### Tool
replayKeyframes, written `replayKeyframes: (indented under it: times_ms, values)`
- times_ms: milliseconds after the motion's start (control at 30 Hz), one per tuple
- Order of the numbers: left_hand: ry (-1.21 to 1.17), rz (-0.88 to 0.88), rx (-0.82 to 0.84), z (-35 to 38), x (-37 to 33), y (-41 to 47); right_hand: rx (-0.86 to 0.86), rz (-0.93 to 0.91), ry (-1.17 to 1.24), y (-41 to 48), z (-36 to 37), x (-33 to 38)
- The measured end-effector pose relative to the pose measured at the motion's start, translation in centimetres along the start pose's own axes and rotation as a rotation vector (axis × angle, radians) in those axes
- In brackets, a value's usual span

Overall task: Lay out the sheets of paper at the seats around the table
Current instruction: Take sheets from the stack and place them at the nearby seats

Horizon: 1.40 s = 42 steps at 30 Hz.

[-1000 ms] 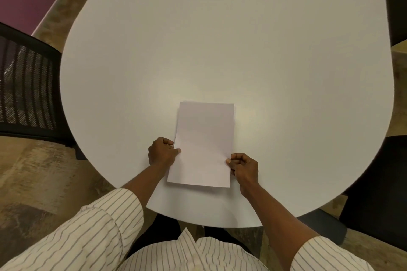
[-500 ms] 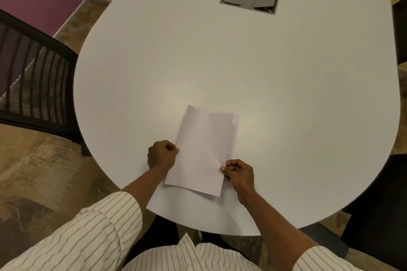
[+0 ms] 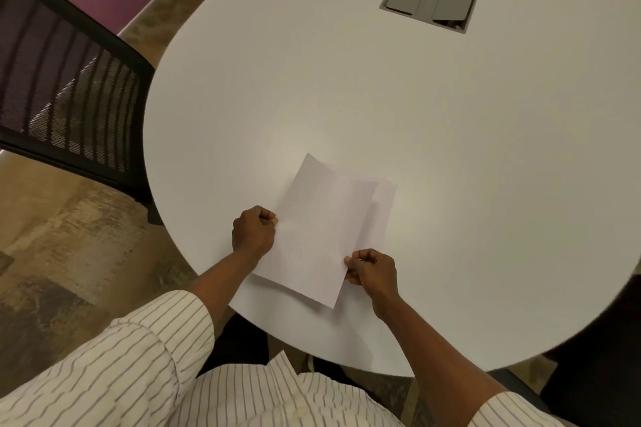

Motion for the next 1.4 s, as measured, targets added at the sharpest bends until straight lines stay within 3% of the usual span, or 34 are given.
replayKeyframes:
  times_ms: [300, 767, 1400]
  values:
    - [0.006, 0.057, 0.031, -7.0, 1.0, 9.0, 0.140, 0.034, -0.126, 0.3, 11.4, 3.0]
    - [0.187, 0.229, 0.144, -16.0, -2.8, 27.5, 0.057, 0.165, 0.034, 4.4, 29.9, 8.8]
    - [0.338, 0.403, 0.222, -14.2, -11.7, 42.9, -0.019, 0.346, 0.087, 13.5, 37.9, 16.7]
Point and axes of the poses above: each hand's wrist, its own y-axis towards the middle knuckle, its own z-axis out of the palm, x = y × z, the point moved 7 cm from there along y, towards the middle knuckle, and after that the axes turned 2 degrees about y, right-handed, at the moved point
